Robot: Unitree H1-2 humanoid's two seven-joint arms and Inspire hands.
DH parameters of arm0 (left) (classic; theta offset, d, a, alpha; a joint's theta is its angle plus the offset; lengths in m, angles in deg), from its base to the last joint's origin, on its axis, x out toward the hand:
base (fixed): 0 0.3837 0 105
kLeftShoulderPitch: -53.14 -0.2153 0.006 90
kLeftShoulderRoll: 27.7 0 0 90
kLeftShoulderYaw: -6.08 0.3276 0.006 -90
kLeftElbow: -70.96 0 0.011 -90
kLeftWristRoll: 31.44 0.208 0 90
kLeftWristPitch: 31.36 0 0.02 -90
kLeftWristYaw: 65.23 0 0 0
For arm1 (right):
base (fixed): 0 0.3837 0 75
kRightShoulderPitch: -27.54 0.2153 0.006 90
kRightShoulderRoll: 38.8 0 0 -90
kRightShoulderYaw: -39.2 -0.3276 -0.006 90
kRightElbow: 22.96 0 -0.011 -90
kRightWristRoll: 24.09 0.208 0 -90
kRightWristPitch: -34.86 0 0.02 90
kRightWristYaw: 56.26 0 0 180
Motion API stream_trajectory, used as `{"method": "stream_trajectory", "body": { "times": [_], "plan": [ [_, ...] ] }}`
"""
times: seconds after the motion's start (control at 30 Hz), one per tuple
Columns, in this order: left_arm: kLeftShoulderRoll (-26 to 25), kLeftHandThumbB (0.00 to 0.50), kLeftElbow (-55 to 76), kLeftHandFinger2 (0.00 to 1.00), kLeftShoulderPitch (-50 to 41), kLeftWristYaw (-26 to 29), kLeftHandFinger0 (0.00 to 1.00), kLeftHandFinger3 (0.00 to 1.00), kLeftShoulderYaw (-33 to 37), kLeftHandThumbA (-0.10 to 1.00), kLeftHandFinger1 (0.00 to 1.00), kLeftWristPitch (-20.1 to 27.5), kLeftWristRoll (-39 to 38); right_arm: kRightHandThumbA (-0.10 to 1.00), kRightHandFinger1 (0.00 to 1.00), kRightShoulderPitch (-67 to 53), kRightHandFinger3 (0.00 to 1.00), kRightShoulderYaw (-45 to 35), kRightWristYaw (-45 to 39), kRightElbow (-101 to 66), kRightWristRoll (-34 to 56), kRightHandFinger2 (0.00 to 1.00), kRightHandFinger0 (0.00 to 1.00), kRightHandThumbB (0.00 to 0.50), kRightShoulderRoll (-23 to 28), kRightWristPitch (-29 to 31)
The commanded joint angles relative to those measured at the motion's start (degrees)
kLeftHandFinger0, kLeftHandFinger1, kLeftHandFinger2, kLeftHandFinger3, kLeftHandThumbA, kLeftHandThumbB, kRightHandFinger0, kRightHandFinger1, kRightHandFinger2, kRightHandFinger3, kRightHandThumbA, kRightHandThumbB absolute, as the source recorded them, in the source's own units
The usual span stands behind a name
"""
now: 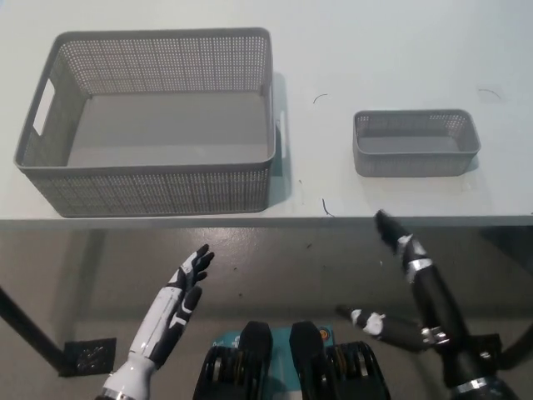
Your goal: Use the right hand to pick up a small rectangular container and put it into a bigger container on the left side
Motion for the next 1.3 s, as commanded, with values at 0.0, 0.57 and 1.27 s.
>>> {"method": "stream_trajectory", "body": {
  "times": [0.0, 0.57, 1.27],
  "plan": [
    [-0.74, 0.354, 3.06, 1.00, 1.22, -1.73, 1.00, 1.00, 0.81, 1.00, 1.00, 0.62, 1.15, 1.00, 1.00, 1.60, 1.00, -3.76, 2.09, -6.42, -1.98, 1.00, 1.00, 0.062, 0.68, -1.45],
    [-1.26, 0.295, 4.98, 1.00, 3.31, -3.30, 1.00, 1.00, 0.57, 1.00, 1.00, -1.53, 1.15, 1.00, 1.00, 27.48, 1.00, -13.72, -6.44, -9.65, -9.22, 1.00, 1.00, 0.325, 24.94, -23.22],
    [0.41, 0.327, 4.38, 1.00, 0.29, -2.53, 1.00, 1.00, 0.78, 1.00, 1.00, -1.96, 1.45, 1.00, 1.00, 78.18, 1.00, 25.29, -44.53, 40.19, -20.86, 1.00, 1.00, 0.421, 31.61, -22.65]
  ]
}}
